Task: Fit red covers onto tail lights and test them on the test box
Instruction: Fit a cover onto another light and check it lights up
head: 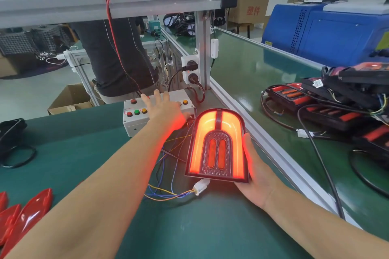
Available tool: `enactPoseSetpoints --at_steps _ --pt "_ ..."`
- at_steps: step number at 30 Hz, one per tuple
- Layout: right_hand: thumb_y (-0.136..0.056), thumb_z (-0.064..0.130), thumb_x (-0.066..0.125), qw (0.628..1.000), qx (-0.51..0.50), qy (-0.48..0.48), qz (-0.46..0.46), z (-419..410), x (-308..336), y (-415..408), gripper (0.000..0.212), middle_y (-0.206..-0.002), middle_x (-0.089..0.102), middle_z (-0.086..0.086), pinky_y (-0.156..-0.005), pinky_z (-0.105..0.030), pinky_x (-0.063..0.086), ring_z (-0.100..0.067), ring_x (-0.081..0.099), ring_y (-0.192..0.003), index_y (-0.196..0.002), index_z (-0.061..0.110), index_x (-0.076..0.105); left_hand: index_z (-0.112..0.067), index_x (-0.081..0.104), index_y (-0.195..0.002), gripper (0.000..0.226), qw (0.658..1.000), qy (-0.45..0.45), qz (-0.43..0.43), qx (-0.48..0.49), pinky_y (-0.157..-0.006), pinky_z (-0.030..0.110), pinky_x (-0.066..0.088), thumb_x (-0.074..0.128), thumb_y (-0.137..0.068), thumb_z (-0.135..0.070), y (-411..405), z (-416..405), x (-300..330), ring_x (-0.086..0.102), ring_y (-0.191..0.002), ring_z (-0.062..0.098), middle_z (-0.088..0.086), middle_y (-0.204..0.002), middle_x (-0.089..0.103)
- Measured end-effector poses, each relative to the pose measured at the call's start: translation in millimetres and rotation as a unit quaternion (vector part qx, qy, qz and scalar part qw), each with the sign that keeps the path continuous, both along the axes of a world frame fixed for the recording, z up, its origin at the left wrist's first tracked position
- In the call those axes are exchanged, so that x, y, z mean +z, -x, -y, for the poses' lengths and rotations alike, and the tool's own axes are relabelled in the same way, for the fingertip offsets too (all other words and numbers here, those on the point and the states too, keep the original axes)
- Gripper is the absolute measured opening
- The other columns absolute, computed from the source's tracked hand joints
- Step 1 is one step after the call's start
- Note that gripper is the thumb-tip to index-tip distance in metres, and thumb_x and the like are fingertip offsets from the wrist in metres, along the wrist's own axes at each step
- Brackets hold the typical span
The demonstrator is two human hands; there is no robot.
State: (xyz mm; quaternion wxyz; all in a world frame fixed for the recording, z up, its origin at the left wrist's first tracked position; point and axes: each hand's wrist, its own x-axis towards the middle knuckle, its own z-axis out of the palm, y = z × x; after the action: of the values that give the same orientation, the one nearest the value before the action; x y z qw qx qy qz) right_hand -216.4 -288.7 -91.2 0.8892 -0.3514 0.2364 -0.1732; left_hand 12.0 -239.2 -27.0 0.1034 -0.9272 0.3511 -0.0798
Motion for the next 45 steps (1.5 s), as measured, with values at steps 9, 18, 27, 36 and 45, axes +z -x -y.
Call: enactPoseSetpoints --at_steps 9,18,27,36,45 --pt "-0.079 0.062 0.055 0.999 -0.024 -0.012 -0.024 -0.4 4.1 1.4 0.065 -0.118 0.069 -0.012 -0.106 -0.048 0.042 -0.028 0.066 -0.11 -0.126 0.017 0.063 -0.041 0.038 -0.14 0.064 1.0 -0.004 0.004 -0.001 -0.108 0.067 0.002 0.027 -0.086 -0.074 1.5 -4.1 -1.9 0.008 -0.143 0.037 0.01 -0.155 0.018" --pt "-0.086 0.055 0.053 0.995 -0.064 -0.029 -0.072 1.4 15.2 1.6 0.056 -0.114 0.072 -0.011 -0.093 -0.04 0.051 -0.026 0.067 -0.107 -0.123 0.014 0.064 -0.043 0.037 -0.14 0.06 0.999 0.006 -0.034 -0.004 -0.107 0.066 0.003 0.028 -0.087 -0.071 -1.2 -6.0 3.3 0.009 -0.142 0.036 0.008 -0.155 0.018" --pt "-0.098 0.042 0.049 0.983 -0.052 0.052 -0.171 18.1 26.0 3.3 0.034 -0.089 0.077 -0.009 -0.056 -0.031 0.056 -0.021 0.075 -0.073 -0.102 0.014 0.069 -0.016 0.055 -0.063 0.034 0.931 0.132 -0.249 -0.231 -0.066 0.031 0.044 0.056 -0.089 -0.038 80.8 -92.1 33.0 0.05 -0.064 0.014 -0.006 -0.06 0.053" --pt "-0.098 0.033 0.052 0.87 -0.008 0.408 -0.277 18.7 36.7 11.2 0.034 -0.117 0.064 0.001 -0.089 -0.033 0.047 -0.018 0.062 -0.102 -0.129 0.02 0.052 -0.028 0.054 -0.1 0.036 0.951 0.116 -0.095 -0.27 -0.085 0.024 0.029 0.045 -0.086 -0.06 118.6 -129.9 -35.4 0.054 -0.091 0.013 -0.01 -0.096 0.062" --pt "-0.067 0.054 0.071 0.386 0.007 0.915 -0.113 -38.4 54.3 5.7 0.045 -0.124 0.061 -0.002 -0.11 -0.048 0.024 -0.026 0.054 -0.121 -0.102 0.024 0.071 -0.027 0.069 -0.078 0.023 0.891 0.309 -0.261 -0.204 -0.073 0.012 0.029 0.05 -0.076 -0.041 105.8 -137.0 -16.0 0.045 -0.06 0.005 -0.008 -0.06 0.056"
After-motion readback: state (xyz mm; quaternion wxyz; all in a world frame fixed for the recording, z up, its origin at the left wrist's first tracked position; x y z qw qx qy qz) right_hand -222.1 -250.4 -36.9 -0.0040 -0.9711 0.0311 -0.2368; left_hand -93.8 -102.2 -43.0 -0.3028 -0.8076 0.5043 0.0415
